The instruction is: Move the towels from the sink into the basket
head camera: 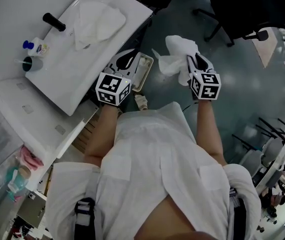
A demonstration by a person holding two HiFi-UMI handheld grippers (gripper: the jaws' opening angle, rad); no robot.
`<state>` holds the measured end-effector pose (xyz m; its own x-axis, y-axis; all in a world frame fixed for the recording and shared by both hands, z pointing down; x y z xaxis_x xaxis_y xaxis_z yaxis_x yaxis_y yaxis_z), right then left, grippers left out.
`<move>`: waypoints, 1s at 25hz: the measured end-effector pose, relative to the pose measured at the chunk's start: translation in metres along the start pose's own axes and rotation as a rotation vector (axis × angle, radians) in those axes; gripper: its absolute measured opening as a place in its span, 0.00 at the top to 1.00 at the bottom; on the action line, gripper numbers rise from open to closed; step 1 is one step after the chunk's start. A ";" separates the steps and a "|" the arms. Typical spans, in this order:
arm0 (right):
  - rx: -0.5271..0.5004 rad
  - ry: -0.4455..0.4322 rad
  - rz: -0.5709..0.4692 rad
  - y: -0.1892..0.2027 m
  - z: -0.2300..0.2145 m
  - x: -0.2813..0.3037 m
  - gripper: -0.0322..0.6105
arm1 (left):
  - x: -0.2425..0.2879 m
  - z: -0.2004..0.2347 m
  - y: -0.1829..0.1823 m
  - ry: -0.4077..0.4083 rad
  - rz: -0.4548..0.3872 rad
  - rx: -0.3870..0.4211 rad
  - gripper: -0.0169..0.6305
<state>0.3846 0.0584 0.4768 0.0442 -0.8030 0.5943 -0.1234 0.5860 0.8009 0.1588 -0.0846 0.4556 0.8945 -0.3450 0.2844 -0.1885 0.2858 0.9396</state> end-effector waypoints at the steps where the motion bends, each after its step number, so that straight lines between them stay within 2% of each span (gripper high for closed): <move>1: 0.001 -0.001 0.010 0.004 -0.002 0.001 0.78 | 0.000 -0.001 0.000 -0.002 0.000 0.000 0.93; 11: 0.052 -0.063 0.118 0.042 0.003 0.027 0.78 | -0.013 0.012 0.008 -0.062 0.022 -0.012 0.93; 18: 0.121 -0.143 0.182 0.055 0.038 0.064 0.78 | -0.030 0.031 0.005 -0.110 0.024 -0.005 0.93; 25: 0.138 -0.201 0.252 0.050 0.074 0.102 0.76 | -0.056 0.054 0.007 -0.167 0.036 -0.011 0.93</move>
<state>0.3099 -0.0023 0.5719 -0.1995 -0.6485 0.7346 -0.2391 0.7592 0.6053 0.0860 -0.1115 0.4563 0.8071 -0.4783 0.3461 -0.2135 0.3100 0.9264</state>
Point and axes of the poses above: the fingertips, and each gripper's own axes: x forward along the fingers, z to its left, y out of its underside, the point moved 6 cm from there along -x, backward along the fingers, and after that the axes turned 8 degrees about -y, right-handed, at the moved point
